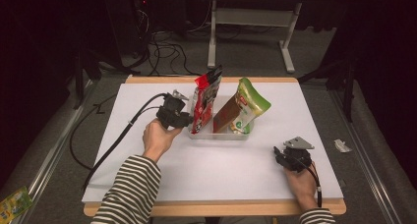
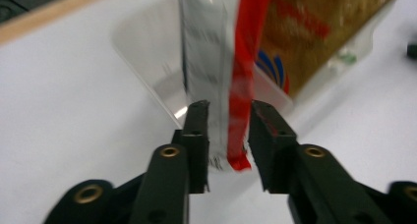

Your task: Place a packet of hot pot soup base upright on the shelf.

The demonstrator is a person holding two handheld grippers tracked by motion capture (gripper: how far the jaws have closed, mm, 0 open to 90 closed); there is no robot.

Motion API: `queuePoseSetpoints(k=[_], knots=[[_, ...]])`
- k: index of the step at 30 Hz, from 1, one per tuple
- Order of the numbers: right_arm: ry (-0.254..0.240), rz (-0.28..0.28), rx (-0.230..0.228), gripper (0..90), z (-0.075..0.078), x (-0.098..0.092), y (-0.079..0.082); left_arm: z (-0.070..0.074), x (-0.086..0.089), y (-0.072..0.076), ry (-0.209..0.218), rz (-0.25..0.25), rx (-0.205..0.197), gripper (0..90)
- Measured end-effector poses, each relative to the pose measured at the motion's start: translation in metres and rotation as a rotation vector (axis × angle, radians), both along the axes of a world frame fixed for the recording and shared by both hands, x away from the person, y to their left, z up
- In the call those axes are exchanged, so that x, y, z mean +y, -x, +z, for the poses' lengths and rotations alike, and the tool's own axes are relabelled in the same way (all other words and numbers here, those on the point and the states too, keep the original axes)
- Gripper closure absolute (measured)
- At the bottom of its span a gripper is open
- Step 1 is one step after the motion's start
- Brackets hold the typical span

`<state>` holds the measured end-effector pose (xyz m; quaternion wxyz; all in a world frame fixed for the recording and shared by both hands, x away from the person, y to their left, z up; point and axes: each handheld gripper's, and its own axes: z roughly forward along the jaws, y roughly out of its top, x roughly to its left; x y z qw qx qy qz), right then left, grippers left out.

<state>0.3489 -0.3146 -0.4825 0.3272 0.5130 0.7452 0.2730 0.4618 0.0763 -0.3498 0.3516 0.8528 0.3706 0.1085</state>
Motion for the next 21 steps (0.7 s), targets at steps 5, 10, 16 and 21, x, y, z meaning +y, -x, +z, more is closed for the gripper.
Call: queuePoseSetpoints(k=[5,10,16,21], knots=[[0.012,0.006,0.001,48.6,0.000,0.000,0.000,0.000,-0.014,-0.009,-0.031,-0.013,-0.001,50.2],[0.013,0.006,0.000,48.6,0.000,0.000,0.000,-0.001,-0.017,-0.014,0.006,0.017,-0.015,49.7],[0.015,0.007,-0.001,48.6,0.000,0.000,0.000,-0.001,-0.020,-0.020,0.027,0.031,-0.039,56.3],[0.016,0.005,-0.008,48.5,0.000,0.000,0.000,-0.001,-0.018,-0.023,0.002,0.039,-0.026,64.0]])
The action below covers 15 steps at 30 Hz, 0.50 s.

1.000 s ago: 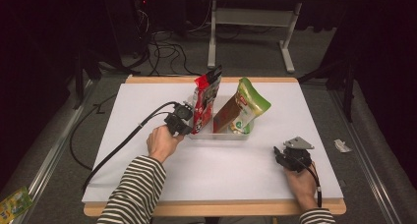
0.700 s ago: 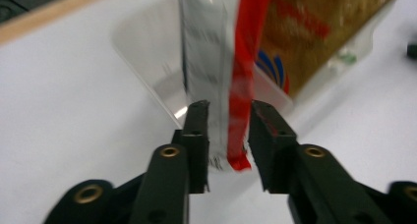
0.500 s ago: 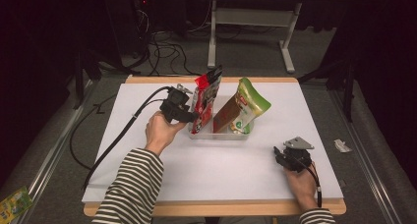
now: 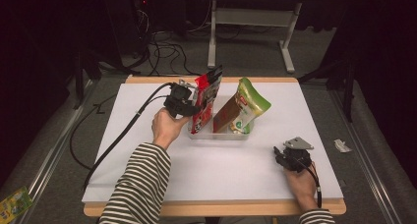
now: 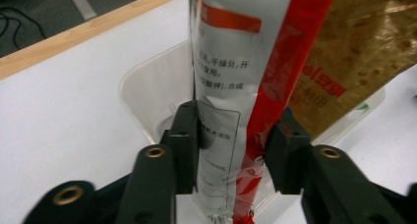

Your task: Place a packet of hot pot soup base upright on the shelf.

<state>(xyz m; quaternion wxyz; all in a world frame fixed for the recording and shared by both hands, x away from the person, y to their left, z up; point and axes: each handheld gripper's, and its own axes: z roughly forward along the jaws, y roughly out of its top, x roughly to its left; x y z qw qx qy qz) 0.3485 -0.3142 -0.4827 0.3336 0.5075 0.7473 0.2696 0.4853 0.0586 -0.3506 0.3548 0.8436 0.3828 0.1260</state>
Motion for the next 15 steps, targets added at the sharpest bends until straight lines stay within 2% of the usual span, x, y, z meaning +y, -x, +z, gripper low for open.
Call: queuePoseSetpoints(k=[6,10,13,15], knots=[[-0.001,0.000,0.007,48.2,0.000,0.000,0.000,-0.007,0.001,0.007,0.017,0.025,-0.011,67.7],[0.003,0.000,-0.002,48.1,0.000,0.000,0.000,-0.021,0.008,0.016,0.022,0.044,-0.006,69.2],[0.002,0.001,-0.002,48.2,0.000,0.000,0.000,-0.029,0.018,0.019,0.070,0.064,0.016,69.2],[-0.002,0.000,0.008,48.2,0.000,0.000,0.000,-0.030,0.021,0.018,0.081,0.065,0.022,68.3]])
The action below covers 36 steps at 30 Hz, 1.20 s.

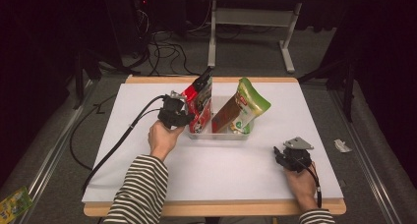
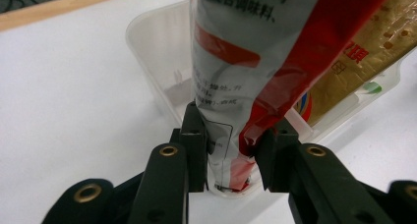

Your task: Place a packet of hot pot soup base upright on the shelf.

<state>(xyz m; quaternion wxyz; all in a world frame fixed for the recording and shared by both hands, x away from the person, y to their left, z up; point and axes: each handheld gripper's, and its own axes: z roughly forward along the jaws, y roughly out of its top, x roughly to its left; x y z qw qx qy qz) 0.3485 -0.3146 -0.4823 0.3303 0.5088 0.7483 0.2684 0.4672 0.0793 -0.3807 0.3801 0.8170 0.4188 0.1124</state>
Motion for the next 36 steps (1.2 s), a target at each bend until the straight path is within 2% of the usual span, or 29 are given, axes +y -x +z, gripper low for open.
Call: queuePoseSetpoints(k=[1,4,7,11,14,17,19,21,24,31,33,35,36], knots=[[-0.003,-0.003,0.001,48.1,0.000,0.000,0.000,0.000,0.000,0.000,0.000,0.000,0.000,67.1],[-0.004,-0.004,0.002,48.0,0.000,0.000,0.000,-0.001,0.001,0.006,0.002,-0.007,-0.042,61.6],[-0.012,-0.006,-0.003,47.9,0.000,0.000,-0.001,0.000,0.010,0.019,0.037,-0.022,-0.096,54.2],[-0.043,-0.009,0.018,47.3,0.000,-0.004,-0.002,0.002,0.031,0.041,0.044,-0.044,-0.172,47.3],[-0.069,-0.009,0.033,46.9,0.001,-0.006,-0.003,-0.007,0.050,0.056,0.057,-0.050,-0.198,45.8],[-0.085,-0.006,0.042,46.8,0.001,-0.009,-0.004,-0.022,0.067,0.066,0.064,-0.029,-0.183,45.2],[-0.112,-0.011,0.052,46.3,0.001,-0.011,-0.006,-0.033,0.078,0.070,0.050,-0.008,-0.169,45.1],[-0.140,-0.016,0.069,45.3,0.002,-0.014,-0.007,-0.042,0.087,0.074,0.070,0.010,-0.149,44.8],[-0.136,-0.018,0.065,45.4,0.002,-0.013,-0.007,-0.054,0.096,0.080,0.080,0.029,-0.134,44.8],[-0.139,-0.010,0.067,44.4,0.002,-0.014,-0.007,-0.069,0.097,0.088,0.057,0.049,-0.134,44.5],[-0.147,-0.015,0.064,44.4,0.002,-0.014,-0.007,-0.074,0.097,0.090,0.079,0.059,-0.128,44.4],[-0.154,-0.017,0.063,44.4,0.002,-0.015,-0.007,-0.080,0.095,0.090,0.049,0.062,-0.125,44.4],[-0.158,-0.018,0.063,44.4,0.002,-0.015,-0.007,-0.084,0.094,0.089,0.050,0.067,-0.120,44.4]])
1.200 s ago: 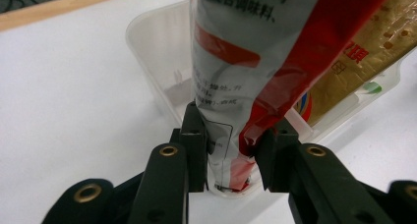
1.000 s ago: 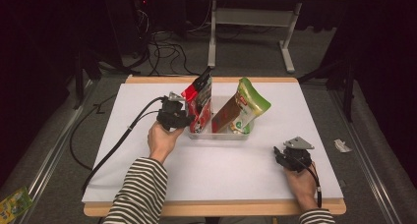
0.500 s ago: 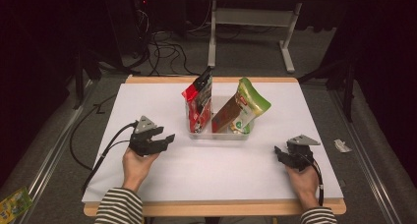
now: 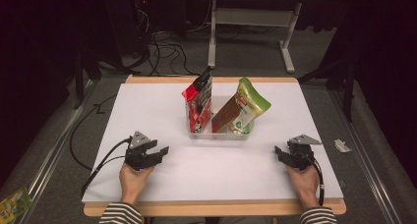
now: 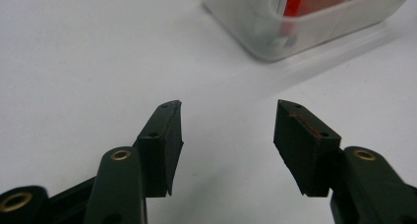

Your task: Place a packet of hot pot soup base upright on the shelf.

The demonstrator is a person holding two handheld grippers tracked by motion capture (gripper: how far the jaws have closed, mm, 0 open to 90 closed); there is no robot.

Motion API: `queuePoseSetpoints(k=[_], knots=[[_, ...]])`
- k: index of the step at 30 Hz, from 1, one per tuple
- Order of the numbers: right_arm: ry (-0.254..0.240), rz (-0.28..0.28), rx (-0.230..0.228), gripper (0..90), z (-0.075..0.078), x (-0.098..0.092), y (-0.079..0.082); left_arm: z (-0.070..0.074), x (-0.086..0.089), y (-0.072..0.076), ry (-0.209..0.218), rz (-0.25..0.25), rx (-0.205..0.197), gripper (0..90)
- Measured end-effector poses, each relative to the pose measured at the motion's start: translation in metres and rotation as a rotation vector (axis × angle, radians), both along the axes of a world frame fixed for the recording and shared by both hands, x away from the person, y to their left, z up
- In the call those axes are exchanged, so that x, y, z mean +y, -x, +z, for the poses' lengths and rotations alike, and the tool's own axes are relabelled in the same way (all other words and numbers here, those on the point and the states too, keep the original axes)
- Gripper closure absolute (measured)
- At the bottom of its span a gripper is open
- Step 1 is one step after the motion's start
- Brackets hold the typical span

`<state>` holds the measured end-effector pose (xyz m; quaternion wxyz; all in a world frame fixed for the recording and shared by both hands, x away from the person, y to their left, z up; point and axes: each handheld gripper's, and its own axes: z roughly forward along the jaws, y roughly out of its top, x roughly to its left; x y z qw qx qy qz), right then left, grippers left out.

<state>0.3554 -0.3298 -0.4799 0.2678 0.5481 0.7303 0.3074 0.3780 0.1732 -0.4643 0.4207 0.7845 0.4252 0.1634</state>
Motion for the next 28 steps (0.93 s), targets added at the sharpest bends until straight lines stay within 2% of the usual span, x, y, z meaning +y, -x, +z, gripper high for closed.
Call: queuePoseSetpoints(k=[3,8,12,14,22,28], knots=[[0.000,0.001,0.000,44.4,0.000,0.000,0.000,-0.007,-0.003,-0.004,-0.027,0.008,0.004,44.4],[-0.013,-0.002,0.012,44.2,0.000,-0.002,-0.001,-0.015,-0.007,-0.012,-0.033,0.024,0.022,44.3],[0.002,-0.005,0.016,44.2,0.000,0.000,-0.001,-0.021,-0.009,-0.019,-0.062,0.040,0.039,44.0],[0.006,-0.005,0.009,44.0,-0.001,0.000,-0.001,-0.021,-0.009,-0.020,-0.061,0.043,0.046,43.8],[-0.001,-0.009,0.015,43.1,-0.001,-0.001,-0.001,-0.023,-0.013,-0.018,-0.096,0.034,0.022,40.1],[0.000,-0.008,0.018,42.8,-0.001,-0.001,-0.001,-0.023,-0.013,-0.017,-0.098,0.033,0.021,39.4]])
